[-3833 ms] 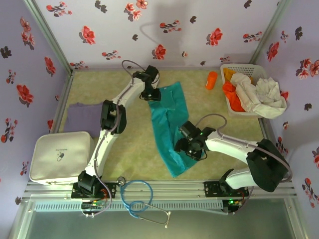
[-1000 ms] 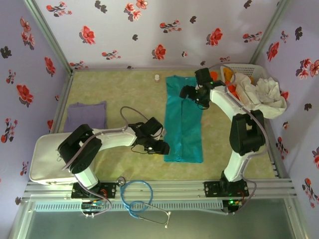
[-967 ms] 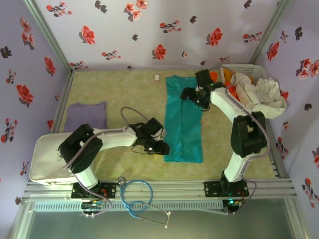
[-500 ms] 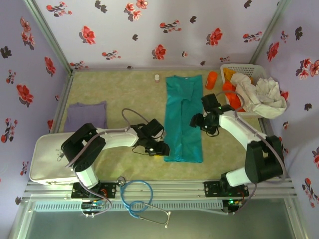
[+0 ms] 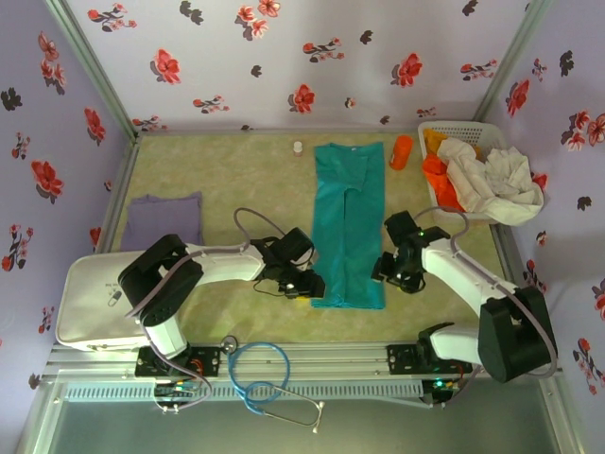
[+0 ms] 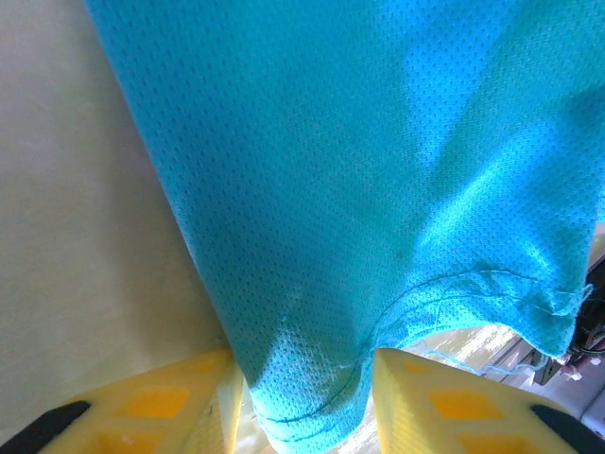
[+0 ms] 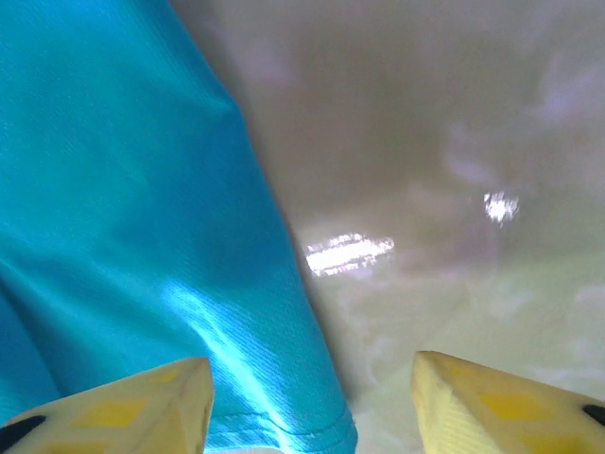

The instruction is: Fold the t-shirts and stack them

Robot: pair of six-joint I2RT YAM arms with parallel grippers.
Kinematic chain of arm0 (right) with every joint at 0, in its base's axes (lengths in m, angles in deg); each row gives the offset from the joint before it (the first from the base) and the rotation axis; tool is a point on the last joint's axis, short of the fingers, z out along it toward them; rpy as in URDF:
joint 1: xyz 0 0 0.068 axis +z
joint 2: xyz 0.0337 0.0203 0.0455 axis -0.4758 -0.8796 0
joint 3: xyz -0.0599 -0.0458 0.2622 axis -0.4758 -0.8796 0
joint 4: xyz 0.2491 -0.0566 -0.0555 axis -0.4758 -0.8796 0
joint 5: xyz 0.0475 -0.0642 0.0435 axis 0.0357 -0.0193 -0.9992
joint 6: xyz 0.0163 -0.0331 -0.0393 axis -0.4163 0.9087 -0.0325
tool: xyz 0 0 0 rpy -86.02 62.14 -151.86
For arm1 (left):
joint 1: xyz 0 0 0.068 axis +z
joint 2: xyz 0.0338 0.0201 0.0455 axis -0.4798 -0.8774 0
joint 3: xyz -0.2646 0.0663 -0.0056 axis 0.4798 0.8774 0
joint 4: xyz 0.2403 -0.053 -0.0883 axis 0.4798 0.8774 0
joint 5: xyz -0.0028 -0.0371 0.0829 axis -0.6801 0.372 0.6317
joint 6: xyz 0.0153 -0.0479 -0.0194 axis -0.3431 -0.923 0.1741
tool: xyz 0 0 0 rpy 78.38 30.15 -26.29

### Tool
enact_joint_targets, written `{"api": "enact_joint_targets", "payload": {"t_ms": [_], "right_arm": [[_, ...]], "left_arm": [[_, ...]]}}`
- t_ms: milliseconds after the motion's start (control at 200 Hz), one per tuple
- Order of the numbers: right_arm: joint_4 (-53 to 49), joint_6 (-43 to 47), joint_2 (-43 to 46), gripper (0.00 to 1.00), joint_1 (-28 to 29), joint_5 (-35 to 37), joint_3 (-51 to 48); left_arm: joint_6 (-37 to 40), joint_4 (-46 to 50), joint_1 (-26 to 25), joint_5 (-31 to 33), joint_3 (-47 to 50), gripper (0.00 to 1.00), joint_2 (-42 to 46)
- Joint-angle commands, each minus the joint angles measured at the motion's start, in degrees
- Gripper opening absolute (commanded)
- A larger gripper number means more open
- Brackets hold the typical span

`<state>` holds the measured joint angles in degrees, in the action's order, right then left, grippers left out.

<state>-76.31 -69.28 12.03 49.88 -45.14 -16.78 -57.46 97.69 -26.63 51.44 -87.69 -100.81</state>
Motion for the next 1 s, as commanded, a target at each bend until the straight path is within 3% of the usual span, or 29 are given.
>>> {"api": "enact_joint_targets", "payload": {"t_ms": [0,125,335,435,715,815,995], "right_arm": [[1.9,-5.5,2.0,0.54,2.4,-2.9,-4.1],[6.7,-8.7,1.6,0.47,4.3,-6.1,-7.4],[7.7,-9.6,1.6,0.43,5.2,-5.2,-8.8],[8.9,-10.3,2.1,0.36,5.4,-5.6,-9.6],[9.4,-11.8,4.3,0.10,5.6,-5.0,-10.8],[8.5,-12.0,4.5,0.00,5.9,-5.0,-10.6],[7.0,-13.5,6.6,0.00,6.7,-3.5,-8.7]], "left_arm": [[-1.3,-0.8,-0.6,-0.8,0.5,0.39,-1.2],[-1.6,-1.1,-0.6,-0.7,0.4,0.35,-1.6],[-1.5,-1.1,-0.6,-0.5,0.6,0.29,-1.7],[-1.6,-1.2,-0.6,0.1,0.6,0.26,-1.7],[-3.0,-1.3,-0.8,1.6,0.8,0.00,-0.5],[-3.0,0.9,-0.9,3.4,1.1,0.00,1.0],[-2.1,4.7,-0.8,5.4,0.5,0.00,3.9]]}}
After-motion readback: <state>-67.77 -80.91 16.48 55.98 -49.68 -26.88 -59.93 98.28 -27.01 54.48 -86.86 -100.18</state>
